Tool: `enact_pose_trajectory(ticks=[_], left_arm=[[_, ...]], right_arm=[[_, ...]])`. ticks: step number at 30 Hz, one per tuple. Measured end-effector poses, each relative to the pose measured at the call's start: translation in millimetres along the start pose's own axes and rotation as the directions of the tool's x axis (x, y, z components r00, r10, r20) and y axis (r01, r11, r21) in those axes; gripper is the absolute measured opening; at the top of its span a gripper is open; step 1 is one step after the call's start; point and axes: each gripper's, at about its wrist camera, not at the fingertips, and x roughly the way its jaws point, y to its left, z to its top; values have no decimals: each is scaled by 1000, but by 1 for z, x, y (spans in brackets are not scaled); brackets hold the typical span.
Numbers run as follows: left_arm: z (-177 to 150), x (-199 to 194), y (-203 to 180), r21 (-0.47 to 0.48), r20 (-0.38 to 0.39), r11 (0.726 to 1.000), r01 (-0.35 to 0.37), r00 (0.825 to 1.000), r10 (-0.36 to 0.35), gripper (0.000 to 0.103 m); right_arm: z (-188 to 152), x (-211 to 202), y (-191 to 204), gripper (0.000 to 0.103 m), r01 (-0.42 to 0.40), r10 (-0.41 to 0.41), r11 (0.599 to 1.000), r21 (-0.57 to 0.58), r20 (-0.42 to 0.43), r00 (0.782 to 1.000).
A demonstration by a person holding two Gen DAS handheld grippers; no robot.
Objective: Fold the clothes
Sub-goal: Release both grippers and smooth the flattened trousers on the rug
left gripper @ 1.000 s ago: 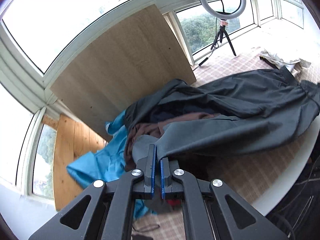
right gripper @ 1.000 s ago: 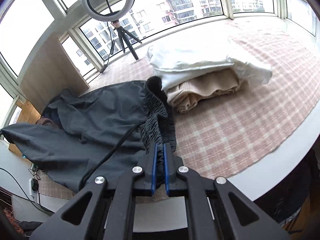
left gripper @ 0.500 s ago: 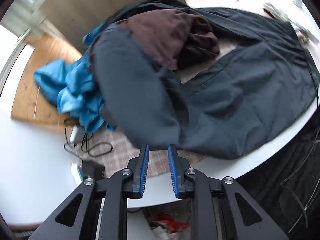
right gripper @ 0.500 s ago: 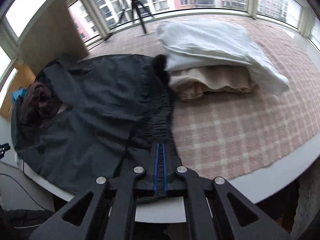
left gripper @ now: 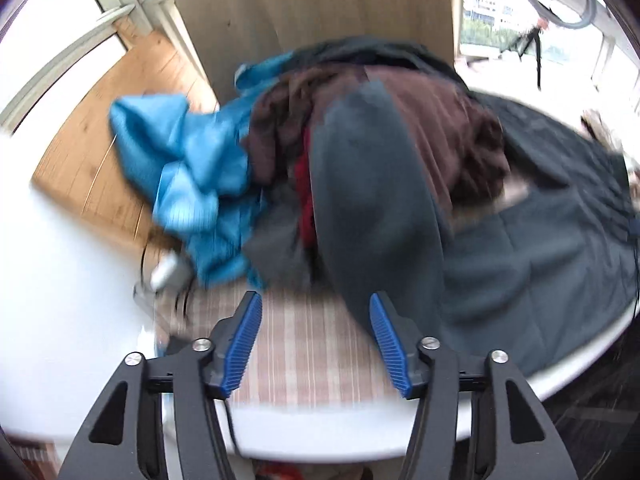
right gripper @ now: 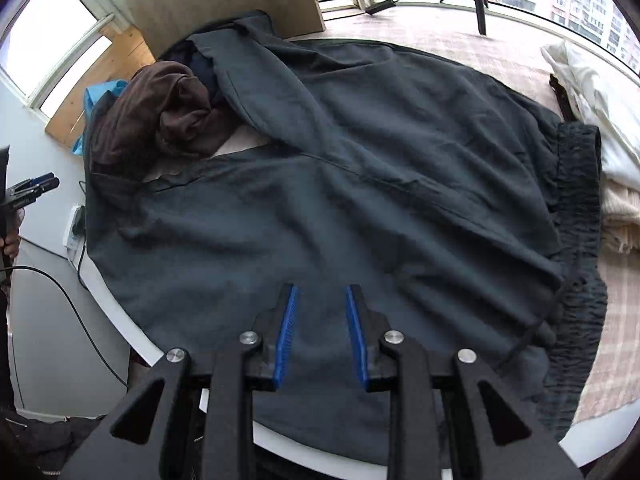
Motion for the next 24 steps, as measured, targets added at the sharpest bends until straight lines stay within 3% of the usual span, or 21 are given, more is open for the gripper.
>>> enact_pose_trajectory(ticks=[4,7,8,9,10,11,14,19,21,22,23,24], left_arm=[[56,22,0,73,45,996,45,998,-49,66],[86,45,-7,131,27,990,45,998,-49,68],[91,53,-8,144,17,989,43,999,-46,65],[92,58,-9,157,9,987,44,999,-46,55],[91,60,-8,158,0,986,51,999,-52,19],[89,61,-7,154,-11,986,60,998,-59,2],[72,47,10,143,19,986,82,996,-85,3],[11,9,77,30,38,999,-45,998,44,5],[-19,6,106,-23,-11,988,-155,988,155,15],[-34,7,118,-41,-46,975,-217,975,216,33],[-49,9,130,-56,-77,962,-266,962,262,41],[-62,9,138,-73,-97,957,-282,957,275,41]], right_arm=[[-18,6,-3,25,63,-63,993,95,-6,998],[-34,4,-13,26,107,-108,977,184,-4,994],[-38,3,-17,26,125,-127,971,206,-2,992],[-42,2,-20,26,140,-144,964,227,-1,990],[-44,2,-23,26,149,-153,958,243,-2,988],[-46,1,-27,26,157,-162,953,259,-3,987],[-51,0,-35,26,183,-190,935,303,-7,982],[-35,12,-30,26,215,-212,941,261,-37,976],[-26,18,-21,26,203,-199,952,228,-41,979],[-20,21,-16,26,199,-194,957,209,-45,980],[-15,25,-10,26,192,-185,963,189,-51,981],[-11,28,-5,26,185,-178,968,171,-55,982]])
